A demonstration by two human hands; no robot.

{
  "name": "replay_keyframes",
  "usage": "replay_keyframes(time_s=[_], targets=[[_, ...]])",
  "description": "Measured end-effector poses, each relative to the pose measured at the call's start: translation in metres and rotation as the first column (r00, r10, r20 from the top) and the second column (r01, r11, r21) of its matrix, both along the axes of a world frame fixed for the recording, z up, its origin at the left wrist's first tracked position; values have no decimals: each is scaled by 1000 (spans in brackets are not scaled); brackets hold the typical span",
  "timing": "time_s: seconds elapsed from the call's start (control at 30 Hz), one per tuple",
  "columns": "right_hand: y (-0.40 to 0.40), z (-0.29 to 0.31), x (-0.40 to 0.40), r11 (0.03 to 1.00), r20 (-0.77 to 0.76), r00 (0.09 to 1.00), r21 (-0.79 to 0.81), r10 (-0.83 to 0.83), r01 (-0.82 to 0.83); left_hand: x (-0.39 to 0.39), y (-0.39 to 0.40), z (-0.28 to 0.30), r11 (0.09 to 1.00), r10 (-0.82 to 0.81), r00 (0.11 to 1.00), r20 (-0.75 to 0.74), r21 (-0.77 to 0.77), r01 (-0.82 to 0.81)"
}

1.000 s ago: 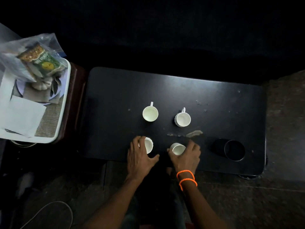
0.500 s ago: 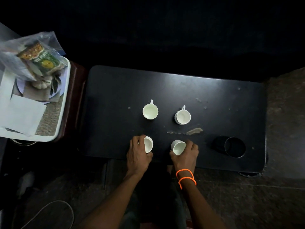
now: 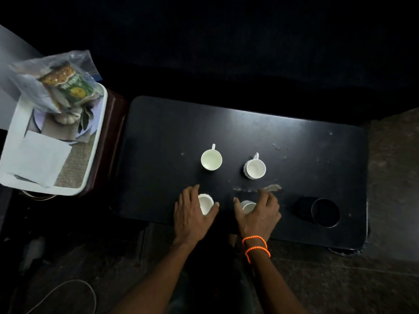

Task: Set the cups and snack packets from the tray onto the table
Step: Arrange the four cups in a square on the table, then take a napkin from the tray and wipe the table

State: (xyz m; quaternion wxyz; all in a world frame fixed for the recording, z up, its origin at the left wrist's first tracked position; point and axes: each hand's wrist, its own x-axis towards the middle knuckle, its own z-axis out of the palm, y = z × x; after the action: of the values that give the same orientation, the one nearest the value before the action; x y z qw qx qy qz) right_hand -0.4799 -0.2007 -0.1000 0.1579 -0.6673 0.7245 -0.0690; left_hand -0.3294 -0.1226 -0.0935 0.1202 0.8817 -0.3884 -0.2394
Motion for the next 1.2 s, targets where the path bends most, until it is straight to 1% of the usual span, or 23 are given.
replay_keyframes(time_s=[0.07, 0.2, 0.3, 0.4, 0.5, 0.6, 0.7, 0.83, 0.9, 1.0, 1.03, 1.1, 1.13, 1.2], targets=[[-10, 4, 13, 999, 35, 999, -39, 18, -17, 11, -4, 0, 998, 27, 1000, 11, -50, -26], [-33, 16, 49, 993, 114, 991, -98, 72, -61, 42, -12, 3, 993, 80, 996, 50, -91, -76], [-46, 23, 85, 976, 141, 972, -136, 186, -168, 72, -15, 8, 983, 151, 986, 68, -114, -142], [-54, 27, 127, 939, 152, 936, -186, 317, -288, 106, -15, 16, 964, 234, 969, 84, -153, -219], [-57, 31, 171, 898, 148, 890, -167, 430, -406, 141, -12, 26, 938, 310, 946, 92, -189, -289], [-53, 35, 217, 832, 146, 822, -175, 551, -527, 181, -3, 34, 908, 386, 916, 114, -222, -355], [-44, 42, 263, 741, 120, 732, -147, 671, -655, 220, 11, 41, 877, 454, 877, 154, -253, -410], [-28, 48, 329, 621, 130, 607, -129, 784, -773, 267, 34, 47, 841, 530, 819, 219, -256, -476], [-18, 49, 362, 557, 160, 536, -136, 829, -820, 290, 47, 46, 803, 587, 783, 205, -264, -534], [-4, 45, 412, 482, 261, 442, -117, 858, -868, 324, 64, 42, 750, 655, 740, 152, -244, -614], [0, 42, 428, 452, 289, 412, -84, 864, -888, 336, 69, 40, 739, 669, 733, 127, -224, -636], [7, 38, 457, 386, 343, 369, 20, 864, -922, 356, 79, 35, 738, 674, 733, 98, -138, -660], [11, 35, 471, 365, 368, 364, 69, 856, -929, 364, 84, 32, 750, 662, 743, 102, -91, -655], [20, 30, 496, 361, 388, 395, 160, 833, -919, 376, 92, 25, 781, 622, 774, 116, -30, -624]])
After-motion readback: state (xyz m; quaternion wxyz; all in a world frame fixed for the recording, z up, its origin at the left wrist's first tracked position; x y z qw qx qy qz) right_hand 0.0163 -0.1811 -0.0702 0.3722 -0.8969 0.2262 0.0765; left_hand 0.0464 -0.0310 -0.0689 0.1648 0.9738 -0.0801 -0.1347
